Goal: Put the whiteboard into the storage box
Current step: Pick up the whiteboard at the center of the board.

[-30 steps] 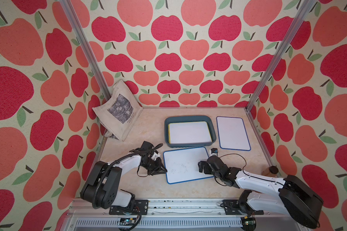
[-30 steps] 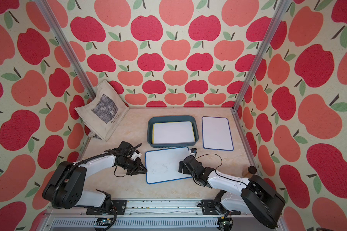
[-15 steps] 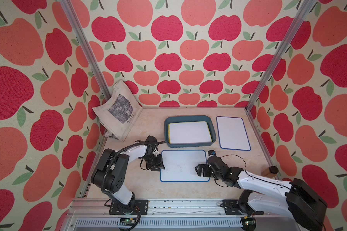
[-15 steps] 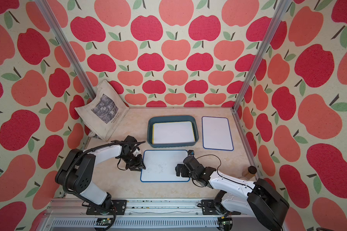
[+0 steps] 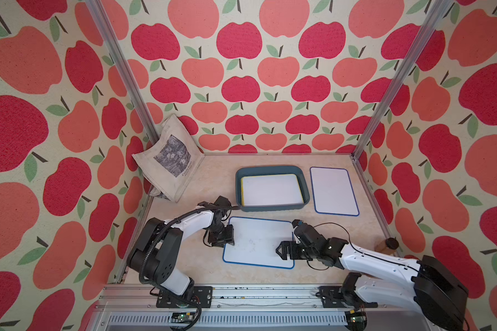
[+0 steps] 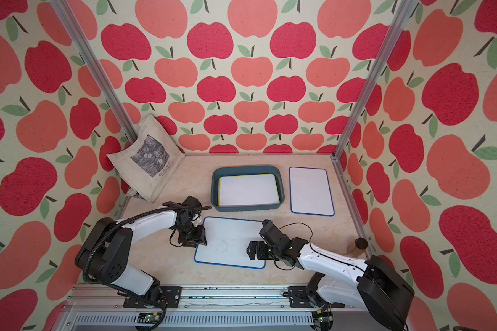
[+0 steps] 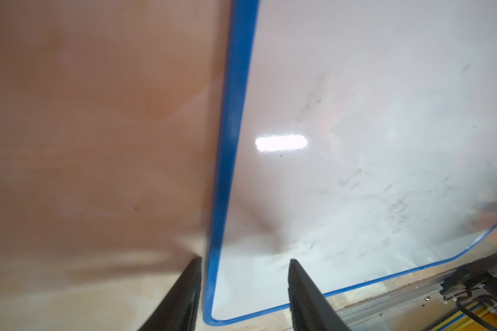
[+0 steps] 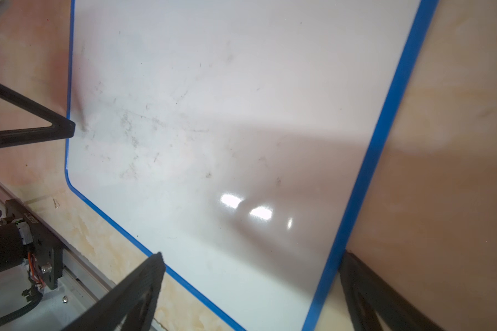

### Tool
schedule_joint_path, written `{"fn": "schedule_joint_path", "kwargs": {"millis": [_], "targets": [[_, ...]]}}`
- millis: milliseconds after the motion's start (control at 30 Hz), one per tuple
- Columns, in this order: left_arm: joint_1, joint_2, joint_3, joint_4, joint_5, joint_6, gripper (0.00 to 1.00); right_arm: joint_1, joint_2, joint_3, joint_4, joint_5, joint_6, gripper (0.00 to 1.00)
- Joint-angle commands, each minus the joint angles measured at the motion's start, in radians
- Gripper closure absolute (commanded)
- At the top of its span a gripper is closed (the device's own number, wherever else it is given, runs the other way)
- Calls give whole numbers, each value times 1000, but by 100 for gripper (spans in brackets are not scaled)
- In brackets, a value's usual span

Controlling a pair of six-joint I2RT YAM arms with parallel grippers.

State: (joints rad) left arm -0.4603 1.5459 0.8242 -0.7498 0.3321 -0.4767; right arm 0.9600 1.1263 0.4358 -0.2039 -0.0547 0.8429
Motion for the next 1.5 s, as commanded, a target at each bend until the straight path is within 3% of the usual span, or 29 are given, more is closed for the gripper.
{"fn": "schedule_joint_path", "kwargs": {"millis": [0, 167, 333, 533, 767, 1033, 1467], "targets": [[-3, -36, -45, -58, -107, -44, 47, -1, 24, -7, -75, -65, -6, 1], [13, -92, -63, -79, -145, -63, 45, -13, 20, -8, -86, -67, -18, 1], [-2, -82, -92, 6, -47, -77, 42, -21, 19, -22, -70, -69, -18, 1], [-107, 0, -124, 145, 60, -157, 41, -23, 39, -36, -32, -86, -10, 1], [-199, 25, -147, 181, 156, -191, 41, -21, 45, -62, 26, -106, 12, 1], [-195, -53, -169, 394, 455, -166, 42, -6, 74, -92, 106, -134, 37, 1], [-36, -336, -265, 500, 582, -216, 42, 40, 56, -114, 181, -143, 89, 1]]}}
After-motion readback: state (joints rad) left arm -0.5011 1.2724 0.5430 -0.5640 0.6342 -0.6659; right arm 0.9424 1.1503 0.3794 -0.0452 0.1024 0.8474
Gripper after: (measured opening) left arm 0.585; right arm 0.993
